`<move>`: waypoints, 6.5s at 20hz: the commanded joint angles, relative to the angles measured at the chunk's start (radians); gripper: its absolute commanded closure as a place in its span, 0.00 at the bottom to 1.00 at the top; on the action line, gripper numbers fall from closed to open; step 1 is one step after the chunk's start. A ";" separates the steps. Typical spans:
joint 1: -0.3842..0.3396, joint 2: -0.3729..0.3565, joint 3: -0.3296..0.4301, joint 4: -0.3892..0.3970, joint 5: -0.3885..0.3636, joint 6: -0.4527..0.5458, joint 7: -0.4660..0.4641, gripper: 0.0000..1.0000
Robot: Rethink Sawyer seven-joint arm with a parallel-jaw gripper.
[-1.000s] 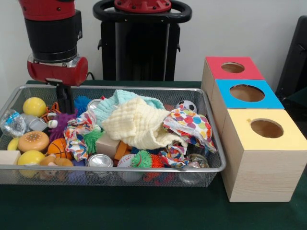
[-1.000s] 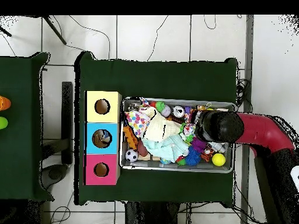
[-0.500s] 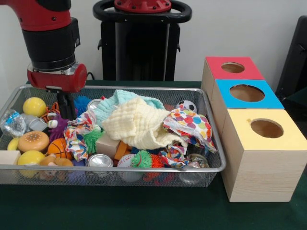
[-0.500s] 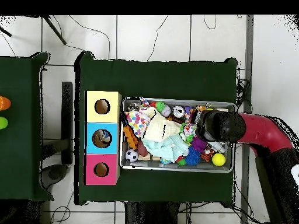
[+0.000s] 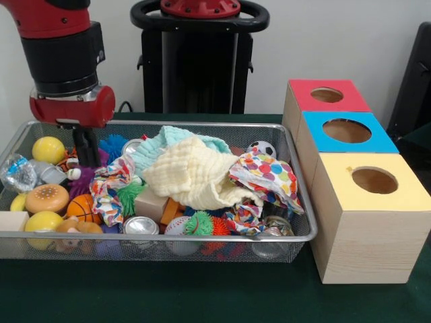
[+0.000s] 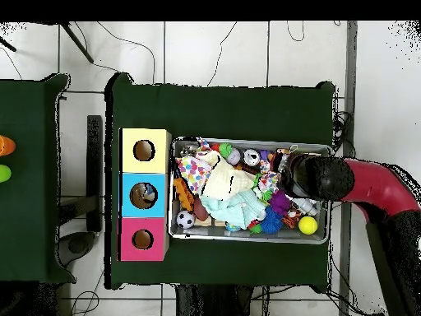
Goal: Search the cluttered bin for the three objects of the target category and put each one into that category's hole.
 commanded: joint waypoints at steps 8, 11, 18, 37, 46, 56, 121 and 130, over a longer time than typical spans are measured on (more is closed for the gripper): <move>-0.054 0.045 0.079 -0.028 -0.079 0.069 -0.403 1.00; -0.060 0.047 0.077 -0.020 -0.079 0.059 -0.409 1.00; -0.071 0.056 0.075 -0.024 -0.088 0.048 -0.430 1.00; -0.147 0.066 0.111 -0.018 -0.123 0.069 -0.527 1.00; -0.154 0.064 0.109 -0.001 -0.132 0.052 -0.525 1.00; -0.160 0.014 0.107 0.026 -0.143 0.038 -0.519 1.00; -0.202 0.122 0.148 -0.067 -0.210 0.111 -0.621 0.00; -0.194 0.116 0.135 -0.061 -0.205 0.094 -0.618 0.00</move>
